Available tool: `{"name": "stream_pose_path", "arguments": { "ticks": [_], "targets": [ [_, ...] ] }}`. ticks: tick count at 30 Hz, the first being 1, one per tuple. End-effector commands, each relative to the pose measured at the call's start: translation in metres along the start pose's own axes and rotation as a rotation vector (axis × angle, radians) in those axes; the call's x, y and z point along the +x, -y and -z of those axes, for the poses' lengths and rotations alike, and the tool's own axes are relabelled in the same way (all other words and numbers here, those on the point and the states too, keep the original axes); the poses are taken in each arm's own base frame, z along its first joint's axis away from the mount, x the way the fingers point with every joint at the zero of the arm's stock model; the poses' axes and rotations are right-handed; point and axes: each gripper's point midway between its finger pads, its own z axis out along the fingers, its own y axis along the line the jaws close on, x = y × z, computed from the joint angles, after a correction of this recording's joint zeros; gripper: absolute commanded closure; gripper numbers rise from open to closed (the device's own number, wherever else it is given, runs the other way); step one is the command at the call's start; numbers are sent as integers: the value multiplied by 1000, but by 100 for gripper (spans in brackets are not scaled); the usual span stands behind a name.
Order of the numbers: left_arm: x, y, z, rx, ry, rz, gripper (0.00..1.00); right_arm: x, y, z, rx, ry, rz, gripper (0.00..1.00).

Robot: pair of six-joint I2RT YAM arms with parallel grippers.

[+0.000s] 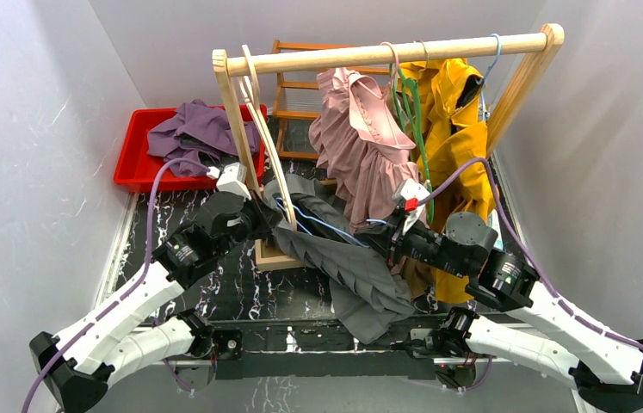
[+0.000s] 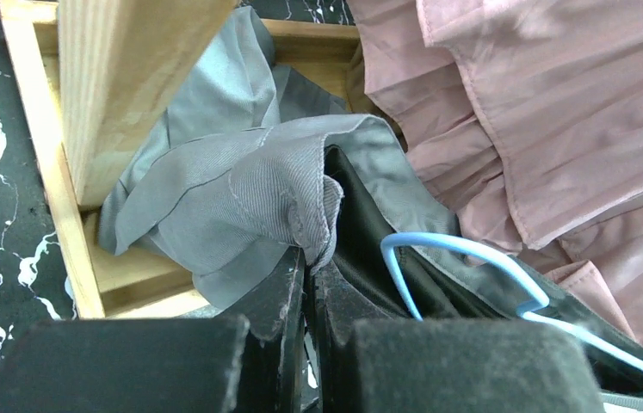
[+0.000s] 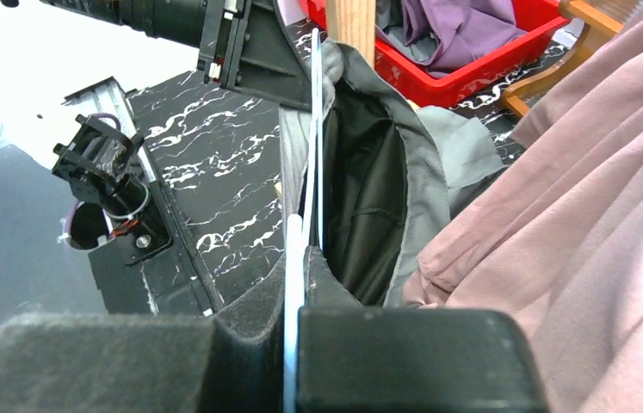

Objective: Remove the skirt from the hanger

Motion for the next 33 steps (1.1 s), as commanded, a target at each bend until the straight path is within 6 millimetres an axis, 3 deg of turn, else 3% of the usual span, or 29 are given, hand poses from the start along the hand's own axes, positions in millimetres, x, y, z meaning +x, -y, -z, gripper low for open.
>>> {"name": "stream_pose_path", "arguments": {
  "ticks": [1, 8, 12, 15, 26, 33],
  "targets": [
    [-15, 17, 2, 62, 19, -45, 100, -22, 5, 4, 38, 86, -14, 100],
    [8, 53, 7, 300, -78, -91, 100, -52, 18, -18, 122, 227, -143, 100],
    [15, 68, 13, 396, -115, -106, 100, -64, 33, -38, 204, 202, -145, 100],
    [18, 74, 18, 442, -132, -121, 100, -75, 49, -42, 300, 198, -144, 100],
    [61, 63, 34, 521, -279, -160, 100, -139, 80, -47, 497, 284, -91, 100],
    [50, 48, 56, 450, -251, -192, 100, -157, 86, -80, 513, 278, 18, 100]
  ]
}}
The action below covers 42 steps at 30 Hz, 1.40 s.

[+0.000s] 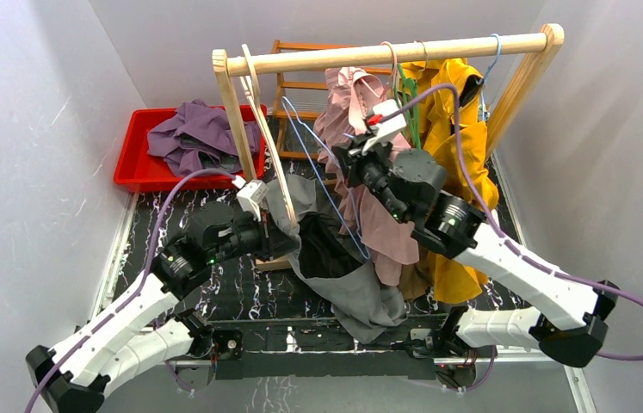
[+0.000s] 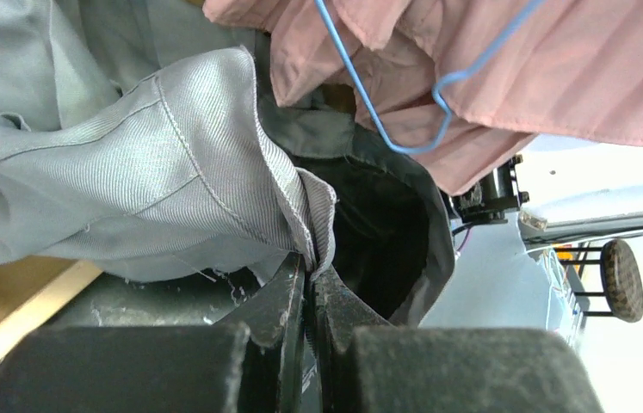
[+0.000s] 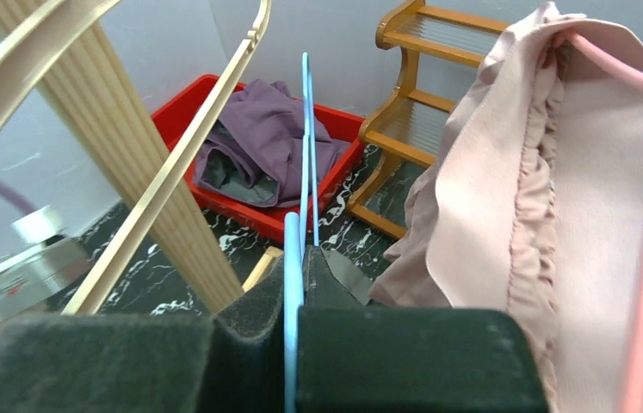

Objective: Remove the skirt from the hanger
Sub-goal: Remove the skirt from the hanger, then place the skirt in the bin.

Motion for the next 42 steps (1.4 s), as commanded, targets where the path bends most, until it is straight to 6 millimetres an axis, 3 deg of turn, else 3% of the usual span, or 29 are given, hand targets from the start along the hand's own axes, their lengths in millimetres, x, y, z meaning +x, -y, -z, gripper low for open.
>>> {"name": "stream_pose_path", "arguments": {
  "ticks": [1, 10, 14, 21, 24, 27, 30, 35, 39, 42],
  "targets": [
    [-8, 3, 29, -50, 21, -53, 100, -37, 0, -14, 33, 105, 45, 100],
    [-26, -22, 107, -320, 143, -98, 100, -34, 6, -19, 65, 128, 100, 100],
    [-32, -49, 145, -556, 164, -64, 100, -34, 6, -17, 62, 141, 87, 100],
    [-27, -70, 161, -749, 98, -11, 100, -48, 9, -19, 84, 187, 106, 100],
    [-41, -70, 180, -801, 169, -2, 100, -48, 11, -17, 87, 193, 105, 100],
    [-70, -67, 195, -863, 240, -70, 100, -44, 11, -14, 81, 202, 98, 100],
    [-90, -73, 185, -945, 226, -136, 100, -41, 11, -12, 70, 199, 95, 100],
    [-98, -89, 153, -1027, 146, -185, 100, -43, 14, -3, 74, 203, 88, 100],
    [-101, -100, 149, -1055, 172, -168, 100, -51, 19, 4, 83, 221, 90, 100],
    [-111, -121, 145, -1059, 164, -112, 100, -51, 19, 7, 80, 225, 98, 100]
  ]
}}
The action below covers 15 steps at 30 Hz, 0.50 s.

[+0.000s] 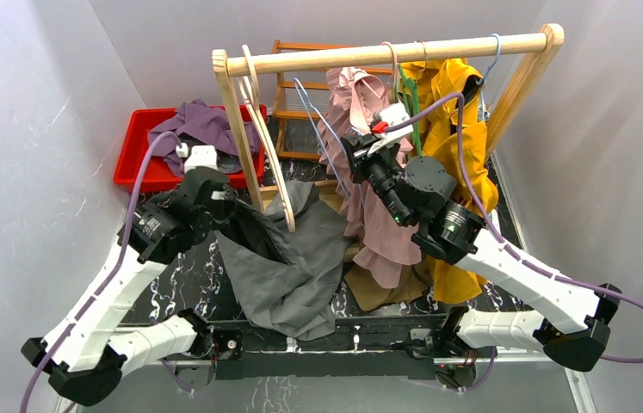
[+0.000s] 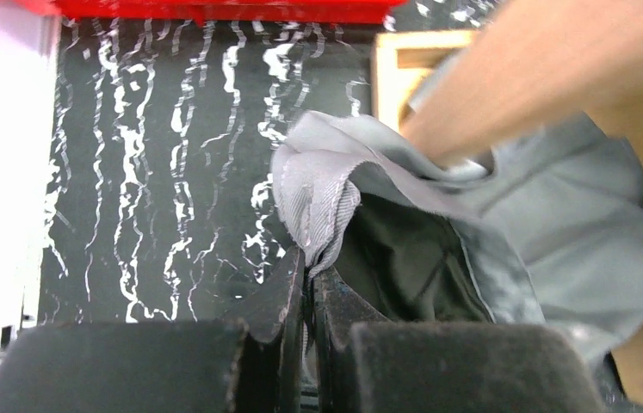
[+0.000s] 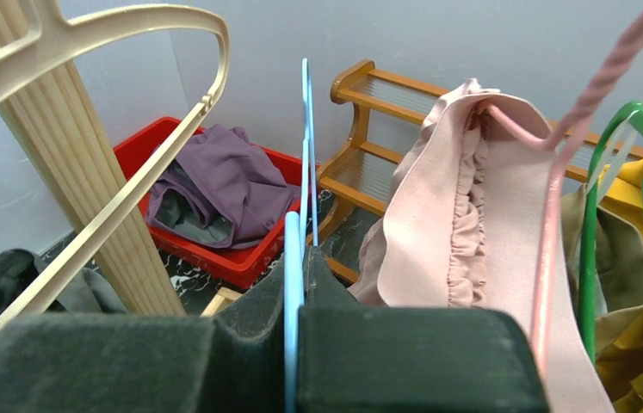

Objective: Remove the skirt from the hanger
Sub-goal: Place the skirt in the bin.

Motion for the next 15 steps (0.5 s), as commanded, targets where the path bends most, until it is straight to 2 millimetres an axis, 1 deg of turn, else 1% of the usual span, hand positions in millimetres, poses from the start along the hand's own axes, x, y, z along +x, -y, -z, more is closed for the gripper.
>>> {"name": "stream_pose_path", "arguments": {
  "ticks": [1, 2, 4, 6, 8, 9, 10, 12, 13, 15],
  "targets": [
    [-24, -29, -22, -38, 28, 113, 100, -35, 9, 9, 21, 107, -30, 100],
    [-24, -34, -33, -20, -3, 154, 100, -36, 9, 9, 19, 110, -25, 100],
    [-30, -53, -51, -9, -31, 254, 100, -37, 9, 9, 16, 112, -17, 100],
    [-45, -67, -59, -33, 3, 299, 100, -41, 7, 9, 3, 116, -16, 100],
    [-63, -89, -66, -110, 56, 348, 100, -44, 3, 9, -22, 119, -14, 100],
    [-70, -104, -72, -139, 79, 388, 100, -46, 1, 8, -31, 120, -11, 100],
    [-79, -114, -76, -146, 104, 426, 100, -48, 0, 8, -40, 120, -8, 100],
    [-101, -135, -79, -171, 160, 503, 100, -53, -2, 8, -50, 122, -2, 100],
    [-117, -143, -77, -174, 204, 532, 100, -56, -2, 8, -55, 125, -2, 100],
    [-153, -151, -68, -157, 318, 556, 100, -59, -3, 10, -64, 132, 2, 100]
  ]
}}
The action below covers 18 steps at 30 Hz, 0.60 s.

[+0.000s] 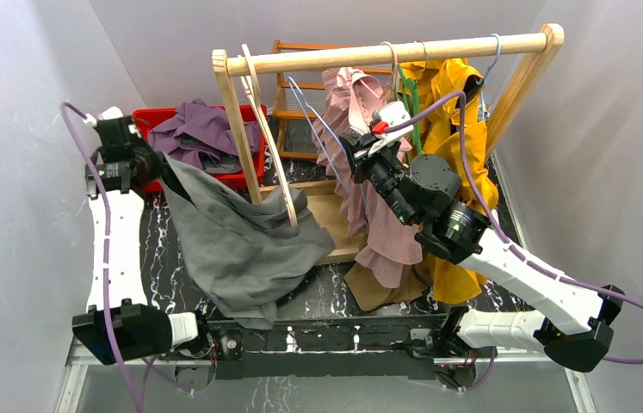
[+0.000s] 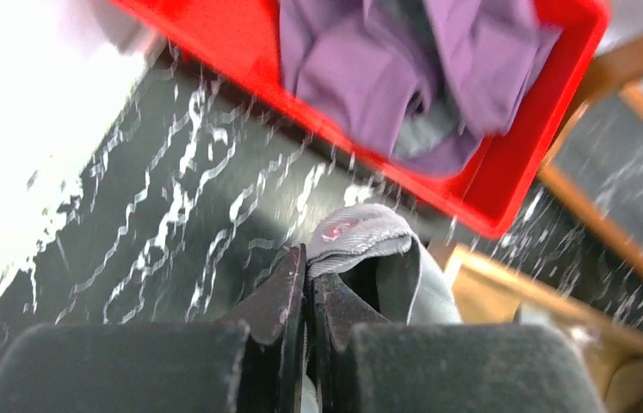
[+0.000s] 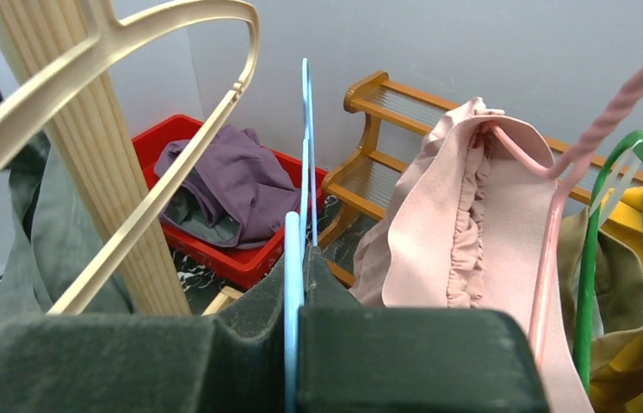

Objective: Remove the skirt from the hanger
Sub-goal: Place the skirt in the bin.

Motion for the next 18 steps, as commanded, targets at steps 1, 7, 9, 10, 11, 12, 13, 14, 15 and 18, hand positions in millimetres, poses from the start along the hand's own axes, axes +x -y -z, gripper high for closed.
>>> {"name": "stream_pose_path", "arguments": {
  "ticks": [1, 7, 9, 10, 11, 12, 13, 14, 15, 18],
  "targets": [
    [-122, 26, 38, 151, 376, 138, 100, -51, 2, 5, -19, 124, -24, 100],
    [-211, 65, 85, 357, 667, 218, 100, -48, 7, 9, 9, 127, -58, 100],
    [-234, 79, 100, 439, 738, 213, 100, -46, 9, 10, 17, 119, -57, 100],
    [-245, 87, 107, 480, 773, 202, 100, -45, 11, 10, 26, 114, -55, 100],
    [-256, 94, 119, 517, 816, 188, 100, -44, 13, 10, 36, 111, -55, 100],
    [-266, 101, 121, 552, 843, 170, 100, -44, 15, 11, 48, 110, -58, 100],
    [-277, 108, 128, 583, 877, 156, 100, -44, 16, 11, 56, 112, -59, 100],
    [-286, 113, 129, 606, 898, 147, 100, -45, 17, 11, 58, 116, -62, 100],
    [-295, 118, 133, 630, 924, 144, 100, -44, 17, 11, 61, 116, -62, 100],
    [-324, 132, 148, 701, 1025, 133, 100, -44, 18, 9, 74, 117, -64, 100]
  ]
}}
